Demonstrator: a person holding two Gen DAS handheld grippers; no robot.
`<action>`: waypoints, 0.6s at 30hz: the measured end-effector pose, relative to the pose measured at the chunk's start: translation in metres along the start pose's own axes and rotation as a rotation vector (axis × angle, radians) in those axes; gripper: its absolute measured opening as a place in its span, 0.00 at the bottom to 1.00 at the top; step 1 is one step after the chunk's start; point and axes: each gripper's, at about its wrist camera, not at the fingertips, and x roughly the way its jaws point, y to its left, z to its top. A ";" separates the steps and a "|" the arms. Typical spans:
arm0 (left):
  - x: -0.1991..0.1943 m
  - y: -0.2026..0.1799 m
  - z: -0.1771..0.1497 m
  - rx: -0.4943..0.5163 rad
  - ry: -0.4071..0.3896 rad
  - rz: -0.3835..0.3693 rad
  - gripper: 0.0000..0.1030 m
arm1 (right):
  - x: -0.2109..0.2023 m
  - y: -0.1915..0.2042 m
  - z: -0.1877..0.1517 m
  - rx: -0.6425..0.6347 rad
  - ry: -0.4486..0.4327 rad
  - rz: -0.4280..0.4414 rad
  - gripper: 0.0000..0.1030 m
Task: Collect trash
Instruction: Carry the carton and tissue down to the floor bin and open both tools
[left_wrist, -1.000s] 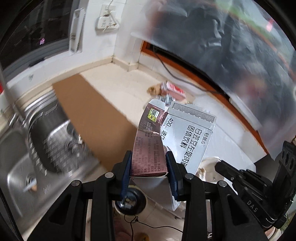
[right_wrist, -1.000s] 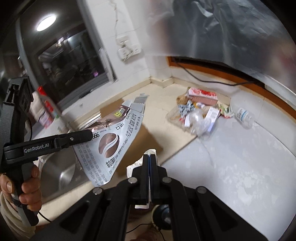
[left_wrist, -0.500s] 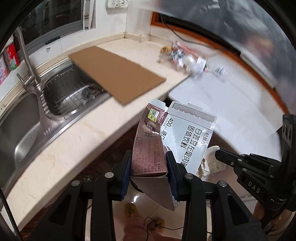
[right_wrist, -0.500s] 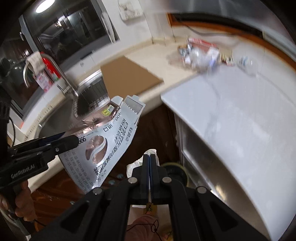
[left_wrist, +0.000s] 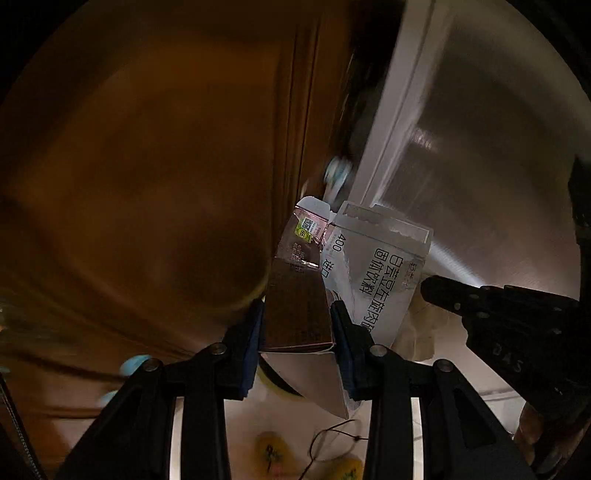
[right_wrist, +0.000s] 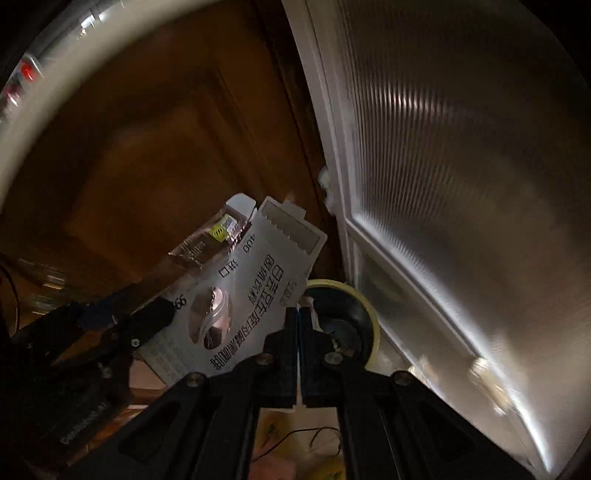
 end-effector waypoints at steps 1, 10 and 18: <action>0.025 0.005 -0.009 0.001 -0.006 0.003 0.33 | 0.018 -0.004 -0.006 -0.003 -0.004 -0.005 0.01; 0.160 0.024 -0.064 0.090 0.056 0.030 0.59 | 0.168 -0.042 -0.059 0.026 0.113 -0.062 0.07; 0.189 0.026 -0.074 0.063 0.097 0.040 0.60 | 0.184 -0.049 -0.082 0.036 0.110 -0.095 0.46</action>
